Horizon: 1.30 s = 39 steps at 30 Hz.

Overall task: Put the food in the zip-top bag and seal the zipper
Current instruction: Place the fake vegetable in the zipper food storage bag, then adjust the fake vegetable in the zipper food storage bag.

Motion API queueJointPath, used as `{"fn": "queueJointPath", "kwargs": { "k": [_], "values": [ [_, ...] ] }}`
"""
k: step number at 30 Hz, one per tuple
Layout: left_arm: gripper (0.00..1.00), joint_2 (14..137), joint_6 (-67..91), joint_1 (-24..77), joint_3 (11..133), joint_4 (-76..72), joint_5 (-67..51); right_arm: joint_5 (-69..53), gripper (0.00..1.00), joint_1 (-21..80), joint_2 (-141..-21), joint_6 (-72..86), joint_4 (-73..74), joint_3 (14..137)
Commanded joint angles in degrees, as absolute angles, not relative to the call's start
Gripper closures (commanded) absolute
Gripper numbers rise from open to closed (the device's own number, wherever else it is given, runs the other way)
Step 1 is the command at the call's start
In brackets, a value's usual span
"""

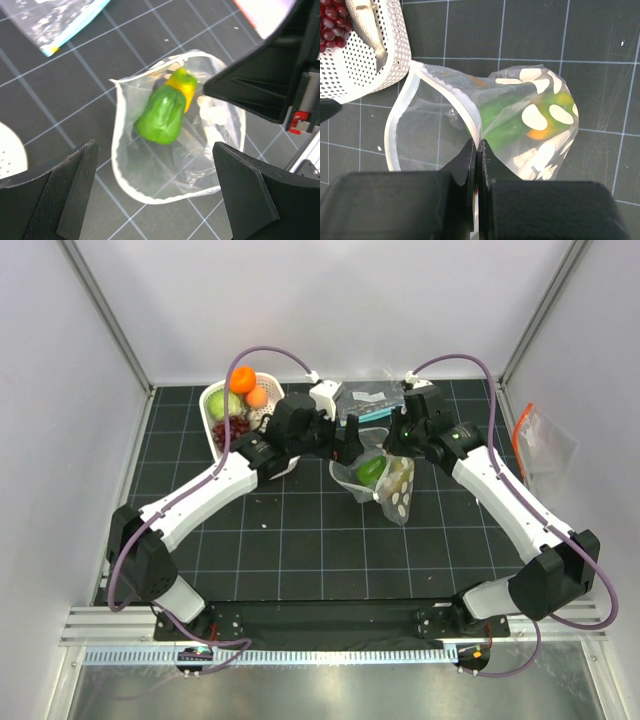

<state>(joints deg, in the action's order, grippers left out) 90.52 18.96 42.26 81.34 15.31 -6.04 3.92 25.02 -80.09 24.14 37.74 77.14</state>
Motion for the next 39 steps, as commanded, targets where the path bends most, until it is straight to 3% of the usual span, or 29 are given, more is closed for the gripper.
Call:
{"fn": "queueJointPath", "kwargs": {
  "k": [1,5,10,11,13,14,17,20,36,39],
  "values": [
    [0.01,89.1,18.5,42.5,83.7,22.3,-1.3,3.5,0.99,24.8,-77.4,24.5,34.8,77.3],
    [0.01,90.7,20.5,42.4,80.3,22.2,-0.5,3.3,0.99,24.7,-77.3,24.7,34.5,77.2],
    [0.13,94.9,23.0,42.4,79.7,20.7,-4.1,2.9,0.99,24.8,-77.3,25.0,34.5,77.0],
    [0.27,95.4,23.2,42.5,79.7,20.4,-4.0,2.7,0.99,24.6,-77.3,24.7,34.5,76.9],
    [0.44,95.9,22.4,42.5,79.9,19.4,-2.0,2.5,0.99,24.7,-77.1,24.3,35.0,76.8],
    [0.64,95.5,21.8,42.6,81.0,19.7,-1.2,2.4,0.99,24.6,-77.0,24.0,35.2,76.6],
    [0.9,92.6,20.2,42.9,84.0,20.1,-0.4,3.5,0.99,24.6,-76.6,22.8,36.2,75.9],
    [1.0,91.3,19.3,43.3,89.1,22.1,-0.9,5.4,0.99,24.7,-76.2,21.9,36.9,75.0],
    [0.98,93.1,17.8,44.2,91.1,25.5,1.8,5.4,0.99,24.7,-75.3,19.9,39.1,76.4],
    [0.71,93.3,17.8,44.2,91.1,25.2,2.7,5.6,0.99,24.7,-75.8,19.5,39.7,76.6]
  ]
}}
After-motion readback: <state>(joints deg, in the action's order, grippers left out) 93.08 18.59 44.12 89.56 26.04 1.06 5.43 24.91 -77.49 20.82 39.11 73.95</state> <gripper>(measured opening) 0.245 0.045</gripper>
